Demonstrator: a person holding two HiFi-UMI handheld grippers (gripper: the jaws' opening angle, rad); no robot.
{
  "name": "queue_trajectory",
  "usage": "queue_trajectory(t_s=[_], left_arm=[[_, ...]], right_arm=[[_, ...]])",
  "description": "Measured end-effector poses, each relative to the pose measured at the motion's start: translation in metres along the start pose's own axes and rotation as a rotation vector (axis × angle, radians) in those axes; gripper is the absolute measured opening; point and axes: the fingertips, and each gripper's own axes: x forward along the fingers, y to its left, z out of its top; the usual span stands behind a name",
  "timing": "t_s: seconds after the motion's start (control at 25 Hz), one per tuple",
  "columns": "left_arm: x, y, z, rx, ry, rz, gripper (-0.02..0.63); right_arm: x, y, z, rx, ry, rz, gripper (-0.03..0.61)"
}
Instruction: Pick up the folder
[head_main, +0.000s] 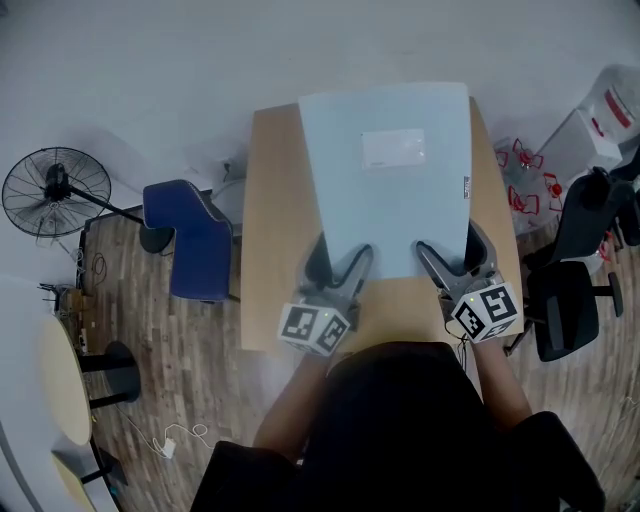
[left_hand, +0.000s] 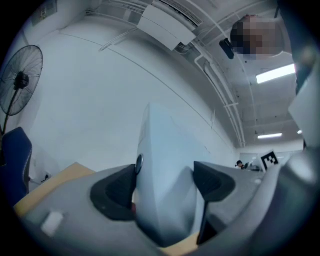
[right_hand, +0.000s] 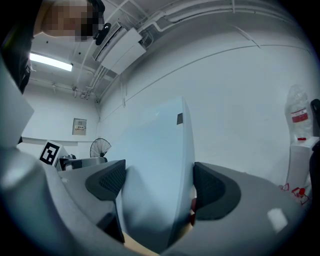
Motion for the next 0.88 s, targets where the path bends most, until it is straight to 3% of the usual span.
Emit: queue_trajectory(t_s=[0.88], left_arm=[[-0.002, 0.005, -0.009, -0.034, 0.016, 0.006, 0.364]], right_arm=[[0.001, 0.0, -0.009, 0.01, 0.029, -0.005, 0.417]])
